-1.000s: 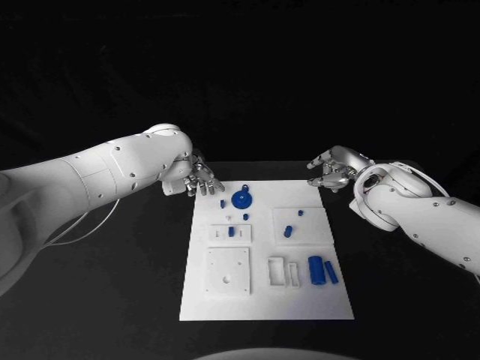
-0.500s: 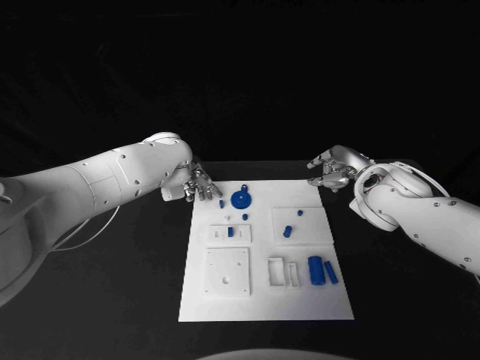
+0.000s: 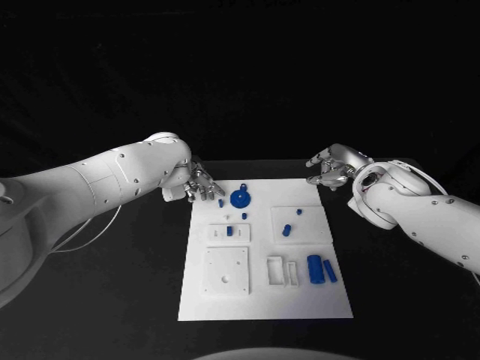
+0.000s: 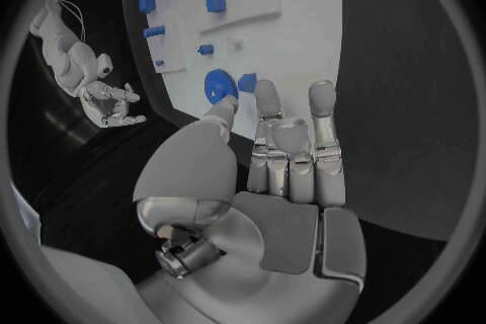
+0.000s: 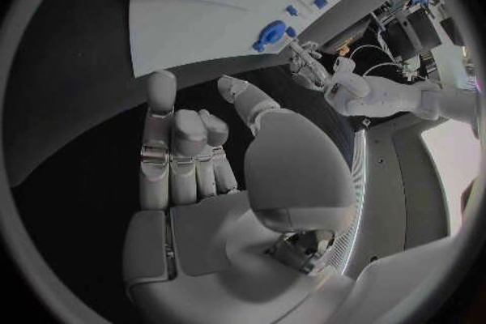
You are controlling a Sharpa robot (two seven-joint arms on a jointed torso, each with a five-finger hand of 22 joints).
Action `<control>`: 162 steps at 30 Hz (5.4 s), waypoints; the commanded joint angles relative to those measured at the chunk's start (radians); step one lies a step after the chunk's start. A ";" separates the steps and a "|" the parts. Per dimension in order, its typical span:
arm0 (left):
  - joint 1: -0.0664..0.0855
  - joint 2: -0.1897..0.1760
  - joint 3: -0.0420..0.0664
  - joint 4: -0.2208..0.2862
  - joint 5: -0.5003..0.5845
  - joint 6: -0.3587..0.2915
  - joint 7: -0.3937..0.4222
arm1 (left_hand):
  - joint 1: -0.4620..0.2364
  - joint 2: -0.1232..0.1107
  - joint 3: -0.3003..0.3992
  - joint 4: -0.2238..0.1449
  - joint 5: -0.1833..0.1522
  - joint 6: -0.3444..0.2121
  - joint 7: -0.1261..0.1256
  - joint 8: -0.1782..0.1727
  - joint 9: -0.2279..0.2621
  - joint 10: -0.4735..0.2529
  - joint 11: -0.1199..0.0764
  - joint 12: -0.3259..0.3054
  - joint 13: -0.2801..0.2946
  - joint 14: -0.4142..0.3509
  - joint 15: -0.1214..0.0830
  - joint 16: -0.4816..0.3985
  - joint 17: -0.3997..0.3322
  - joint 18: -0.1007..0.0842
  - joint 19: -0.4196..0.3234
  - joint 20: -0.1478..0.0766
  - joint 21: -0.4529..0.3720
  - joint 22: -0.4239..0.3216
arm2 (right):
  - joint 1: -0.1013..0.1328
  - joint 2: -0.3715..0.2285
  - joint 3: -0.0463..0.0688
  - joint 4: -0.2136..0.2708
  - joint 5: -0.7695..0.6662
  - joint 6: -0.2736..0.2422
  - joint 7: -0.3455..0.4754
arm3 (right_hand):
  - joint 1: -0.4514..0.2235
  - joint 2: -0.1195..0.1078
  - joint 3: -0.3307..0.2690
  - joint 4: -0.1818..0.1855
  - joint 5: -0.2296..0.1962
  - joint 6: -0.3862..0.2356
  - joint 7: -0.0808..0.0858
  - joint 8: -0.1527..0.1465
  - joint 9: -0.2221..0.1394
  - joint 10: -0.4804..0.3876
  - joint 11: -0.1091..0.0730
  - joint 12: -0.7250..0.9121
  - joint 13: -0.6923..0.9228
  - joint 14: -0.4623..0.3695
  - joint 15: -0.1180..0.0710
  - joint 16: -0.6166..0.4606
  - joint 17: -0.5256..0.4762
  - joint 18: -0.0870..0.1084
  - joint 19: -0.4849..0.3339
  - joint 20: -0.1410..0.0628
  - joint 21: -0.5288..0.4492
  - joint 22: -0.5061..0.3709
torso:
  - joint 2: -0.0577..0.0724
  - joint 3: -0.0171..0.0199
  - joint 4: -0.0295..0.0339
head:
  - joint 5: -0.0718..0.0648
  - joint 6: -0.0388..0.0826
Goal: Assemble the parts on the task board
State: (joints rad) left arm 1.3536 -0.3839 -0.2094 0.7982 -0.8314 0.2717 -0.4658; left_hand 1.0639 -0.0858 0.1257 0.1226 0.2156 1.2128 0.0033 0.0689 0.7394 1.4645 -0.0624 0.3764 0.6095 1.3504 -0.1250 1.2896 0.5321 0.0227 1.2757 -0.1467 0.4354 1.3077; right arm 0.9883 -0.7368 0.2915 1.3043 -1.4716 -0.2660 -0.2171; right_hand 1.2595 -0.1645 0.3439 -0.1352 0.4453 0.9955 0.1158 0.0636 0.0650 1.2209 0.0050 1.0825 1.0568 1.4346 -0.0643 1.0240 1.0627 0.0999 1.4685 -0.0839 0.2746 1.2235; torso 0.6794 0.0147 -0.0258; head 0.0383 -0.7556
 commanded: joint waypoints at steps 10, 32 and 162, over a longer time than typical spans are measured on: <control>-0.014 0.018 0.000 -0.016 0.032 0.038 0.017 | -0.001 -0.005 0.004 0.015 -0.013 -0.006 0.002 -0.003 -0.002 0.043 0.009 -0.005 0.002 -0.005 0.001 0.006 -0.002 -0.007 -0.002 0.005 0.006 0.018 | 0.000 0.001 0.001 0.002 -0.011 0.003 0.001 | -0.010 -0.003 0.003 0.004 0.001 0.007 0.001 -0.002 -0.001 -0.003 -0.003 -0.005 -0.001 0.000 -0.003 -0.007 -0.001 0.008 0.033 -0.005 -0.003 -0.001 | 0.000 0.0005 -0.0005 | -0.004 -0.001; -0.027 0.032 0.000 -0.028 0.042 0.041 0.028 | 0.004 0.052 -0.026 -0.046 -0.006 -0.007 0.001 -0.003 -0.012 0.043 0.008 -0.005 0.002 -0.004 0.000 0.008 0.000 -0.007 -0.001 0.005 0.005 0.017 | 0.000 0.000 0.001 0.002 -0.012 0.005 -0.001 | -0.010 -0.003 0.003 0.004 0.001 0.007 0.001 -0.002 -0.001 -0.003 -0.003 -0.005 -0.001 0.000 -0.003 -0.007 -0.001 0.008 0.033 -0.005 -0.003 -0.001 | 0.000 0.0004 0.0011 | -0.010 -0.004; -0.057 -0.290 -0.032 0.572 -0.097 -0.209 -0.036 | 0.061 0.159 0.157 -0.302 0.264 0.027 -0.008 -0.001 0.039 0.049 -0.006 0.116 -0.186 0.052 -0.001 0.001 0.070 0.014 0.019 0.010 0.025 0.017 | -0.003 0.007 0.001 -0.027 -0.044 0.028 -0.002 | -0.014 -0.001 0.012 0.001 0.002 0.008 0.001 -0.001 -0.001 -0.002 -0.004 -0.006 -0.004 0.001 -0.004 -0.012 -0.003 0.006 0.033 -0.005 0.001 -0.009 | -0.013 -0.0047 0.0162 | -0.001 -0.047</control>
State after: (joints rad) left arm 1.3004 -0.6766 -0.2406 1.3714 -0.9197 0.0384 -0.5122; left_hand 1.1147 0.0698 0.1829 -0.0836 0.4791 1.2011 0.0256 0.0649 0.7774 1.4622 -0.0597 0.4858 0.4250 1.4006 -0.1245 1.2965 0.6013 0.0228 1.2885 -0.1376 0.4566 1.3078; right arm 0.9855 -0.7306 0.2925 1.2759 -1.5042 -0.2489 -0.2213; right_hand 1.2555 -0.1684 0.3494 -0.1352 0.4453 0.9953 0.1160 0.0635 0.0650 1.2209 0.0050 1.0825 1.0538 1.4346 -0.0643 1.0174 1.0604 0.1000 1.4685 -0.0839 0.2746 1.2151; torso 0.6661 0.0102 -0.0099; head 0.0372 -0.8030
